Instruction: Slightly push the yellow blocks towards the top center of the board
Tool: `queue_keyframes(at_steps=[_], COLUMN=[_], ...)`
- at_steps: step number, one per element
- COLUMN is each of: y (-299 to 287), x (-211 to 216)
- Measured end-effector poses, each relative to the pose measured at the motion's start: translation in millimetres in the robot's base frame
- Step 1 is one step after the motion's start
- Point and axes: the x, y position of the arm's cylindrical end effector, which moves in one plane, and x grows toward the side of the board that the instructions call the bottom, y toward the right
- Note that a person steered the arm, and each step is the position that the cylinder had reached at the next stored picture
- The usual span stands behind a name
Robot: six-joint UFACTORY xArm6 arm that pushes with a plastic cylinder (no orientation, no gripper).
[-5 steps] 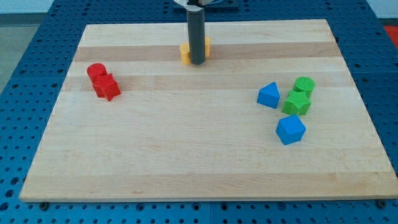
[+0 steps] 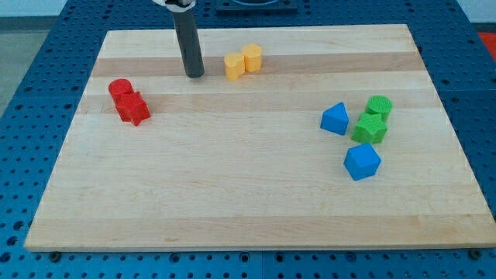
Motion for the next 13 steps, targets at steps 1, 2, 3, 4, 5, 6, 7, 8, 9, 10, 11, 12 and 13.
queue_keyframes(at_steps=[1, 2, 3, 4, 5, 6, 7, 8, 9, 10, 11, 12, 13], y=[18.8, 31.2, 36.2, 41.2, 46.9, 46.8, 14.3, 31.8, 41.4, 50.6, 50.6, 50.7, 50.7], x=[-9.6, -11.6, -12.5, -12.6, -12.7, -12.7, 2.8, 50.2, 48.9, 25.3, 11.1, 8.9, 8.9])
